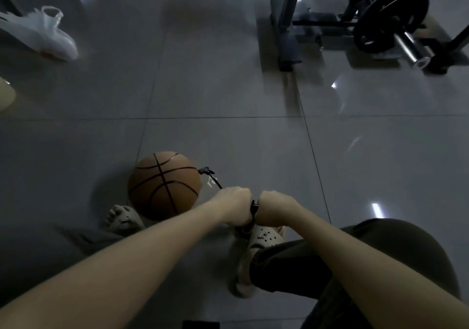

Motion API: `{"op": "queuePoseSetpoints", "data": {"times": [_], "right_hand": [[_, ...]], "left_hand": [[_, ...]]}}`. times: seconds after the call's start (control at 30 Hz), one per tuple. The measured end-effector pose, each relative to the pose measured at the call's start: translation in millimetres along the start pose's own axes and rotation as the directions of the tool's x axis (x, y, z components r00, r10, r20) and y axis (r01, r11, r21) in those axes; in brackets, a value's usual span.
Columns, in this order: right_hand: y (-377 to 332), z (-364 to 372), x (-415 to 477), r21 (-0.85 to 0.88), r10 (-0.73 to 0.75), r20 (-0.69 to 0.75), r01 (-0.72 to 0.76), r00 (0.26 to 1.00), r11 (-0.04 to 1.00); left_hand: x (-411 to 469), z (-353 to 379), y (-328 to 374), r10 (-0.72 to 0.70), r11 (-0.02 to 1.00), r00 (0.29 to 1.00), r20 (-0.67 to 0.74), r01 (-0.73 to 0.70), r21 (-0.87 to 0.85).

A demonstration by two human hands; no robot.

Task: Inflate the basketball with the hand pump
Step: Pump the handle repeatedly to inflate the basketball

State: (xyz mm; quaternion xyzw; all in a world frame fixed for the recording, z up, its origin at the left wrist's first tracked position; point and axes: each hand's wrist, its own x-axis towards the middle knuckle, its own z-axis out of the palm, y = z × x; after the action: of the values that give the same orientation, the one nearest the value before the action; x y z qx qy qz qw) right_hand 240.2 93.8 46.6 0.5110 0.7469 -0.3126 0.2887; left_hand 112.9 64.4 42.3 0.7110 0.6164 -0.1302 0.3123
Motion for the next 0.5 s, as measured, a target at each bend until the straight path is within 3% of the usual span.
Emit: {"op": "queuePoseSetpoints", "data": {"times": [0.23, 0.43, 0.5], "right_hand": [[5.8, 31.9, 17.4, 0.068, 0.034, -0.015, -0.033, 0.999, 0.997], [-19.3, 12.3, -25.3, -0.094, 0.017, 0.126, -0.005, 0.992, 0.996], [-23.8, -19.1, -45.3, -0.101, 0.009, 0.138, 0.005, 0.990, 0.995]], "left_hand": [[11.7, 27.7, -2.6, 0.013, 1.000, 0.999, 0.038, -0.013, 0.008], [-27.5, 3.8, 2.8, 0.006, 1.000, 0.987, 0.162, -0.005, -0.007], [-42.1, -22.6, 5.7, 0.027, 0.999, 0.991, 0.128, -0.023, -0.031]]}}
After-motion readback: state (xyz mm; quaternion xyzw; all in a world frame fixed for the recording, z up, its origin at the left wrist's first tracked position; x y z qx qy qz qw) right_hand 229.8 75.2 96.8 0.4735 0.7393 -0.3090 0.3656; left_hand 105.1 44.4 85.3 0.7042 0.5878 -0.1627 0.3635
